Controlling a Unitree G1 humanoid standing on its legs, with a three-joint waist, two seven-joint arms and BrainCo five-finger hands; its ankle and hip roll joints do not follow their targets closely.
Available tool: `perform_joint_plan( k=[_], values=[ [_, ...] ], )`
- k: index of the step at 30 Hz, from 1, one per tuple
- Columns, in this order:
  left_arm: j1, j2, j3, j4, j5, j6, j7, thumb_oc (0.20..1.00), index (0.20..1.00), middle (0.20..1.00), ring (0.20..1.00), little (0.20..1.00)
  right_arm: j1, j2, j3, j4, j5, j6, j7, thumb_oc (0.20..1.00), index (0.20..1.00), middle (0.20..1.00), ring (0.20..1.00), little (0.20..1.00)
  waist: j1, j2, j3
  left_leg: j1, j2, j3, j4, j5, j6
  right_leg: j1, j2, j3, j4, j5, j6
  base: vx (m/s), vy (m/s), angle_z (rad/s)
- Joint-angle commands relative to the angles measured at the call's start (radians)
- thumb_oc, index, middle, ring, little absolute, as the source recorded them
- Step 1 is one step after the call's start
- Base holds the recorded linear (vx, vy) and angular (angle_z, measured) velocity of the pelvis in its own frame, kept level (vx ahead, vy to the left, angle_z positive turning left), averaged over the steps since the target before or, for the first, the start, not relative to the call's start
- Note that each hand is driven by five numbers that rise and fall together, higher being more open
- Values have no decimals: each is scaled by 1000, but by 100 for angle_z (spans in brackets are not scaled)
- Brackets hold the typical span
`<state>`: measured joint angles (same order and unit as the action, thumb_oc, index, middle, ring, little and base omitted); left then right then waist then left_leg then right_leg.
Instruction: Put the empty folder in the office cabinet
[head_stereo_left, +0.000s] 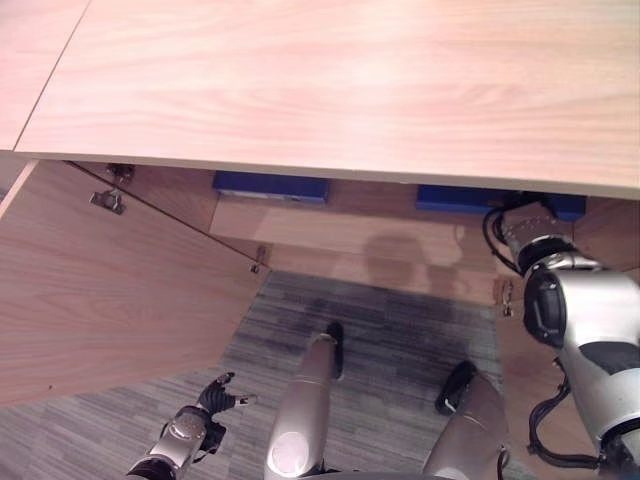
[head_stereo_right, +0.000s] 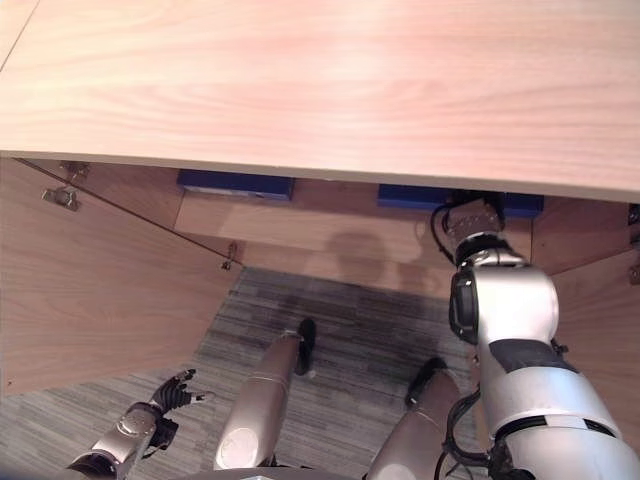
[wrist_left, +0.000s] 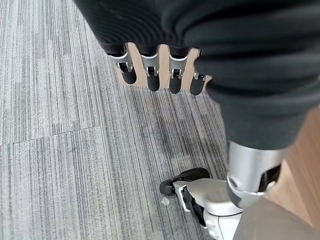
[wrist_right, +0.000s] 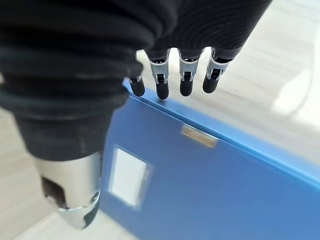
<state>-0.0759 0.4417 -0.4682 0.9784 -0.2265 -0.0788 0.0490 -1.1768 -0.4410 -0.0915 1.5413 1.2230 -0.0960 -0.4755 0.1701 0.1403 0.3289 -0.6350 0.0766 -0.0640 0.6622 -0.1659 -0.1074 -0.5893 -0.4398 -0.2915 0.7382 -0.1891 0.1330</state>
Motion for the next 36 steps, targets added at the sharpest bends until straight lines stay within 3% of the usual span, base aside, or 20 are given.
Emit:
perform_joint_plan(
  k=[1,12,24,27,28,30,36],
  values=[
    [-43,18,22,56,7,0,9,1000,1000,1000,1000,1000,22,-7,-87,-21,-23,-32,11,1000,1000,1000,1000,1000,42,-5,26,66,26,-41,-120,-13,-38,113,35,-20,-19,-64,58,-54,15,-3],
    [-24,5,62,105,-1,2,14,1000,1000,1000,1000,1000,149,80,-133,-31,-23,-37,32,1000,1000,1000,1000,1000,52,-19,-9,164,26,-46,-218,24,-40,223,39,-55,-107,-23,74,50,3,0],
    [-13,-19,74,124,2,1,6,1000,1000,1000,1000,1000,181,78,-92,-104,-60,-47,72,1000,1000,1000,1000,1000,51,-24,-11,185,19,-50,-268,51,-40,253,43,-64,-141,-9,75,9,3,0],
    [-6,-29,81,122,4,3,-3,1000,1000,1000,1000,1000,235,88,-85,-153,-78,-58,93,1000,1000,1000,1000,1000,49,-33,-20,210,16,-49,-303,65,-41,283,45,-76,-179,14,78,48,26,9],
    [9,-47,93,121,4,5,-12,1000,1000,1000,1000,1000,330,112,-80,-207,-110,-58,116,1000,1000,1000,1000,1000,36,-54,-44,264,19,-43,-367,85,-37,338,56,-93,-252,47,78,82,39,13],
    [11,-46,93,121,4,5,-12,1000,1000,1000,1000,1000,334,114,-80,-210,-110,-58,115,1000,1000,1000,1000,1000,35,-53,-43,271,19,-43,-374,89,-37,346,58,-96,-259,50,78,52,28,8],
    [44,-84,122,140,22,8,-31,1000,1000,1000,1000,1000,501,192,-63,-276,-147,-46,175,1000,1000,1000,1000,1000,-2,-100,-124,451,25,17,-573,144,-17,471,79,-124,-441,160,106,82,107,-10]
  ],
)
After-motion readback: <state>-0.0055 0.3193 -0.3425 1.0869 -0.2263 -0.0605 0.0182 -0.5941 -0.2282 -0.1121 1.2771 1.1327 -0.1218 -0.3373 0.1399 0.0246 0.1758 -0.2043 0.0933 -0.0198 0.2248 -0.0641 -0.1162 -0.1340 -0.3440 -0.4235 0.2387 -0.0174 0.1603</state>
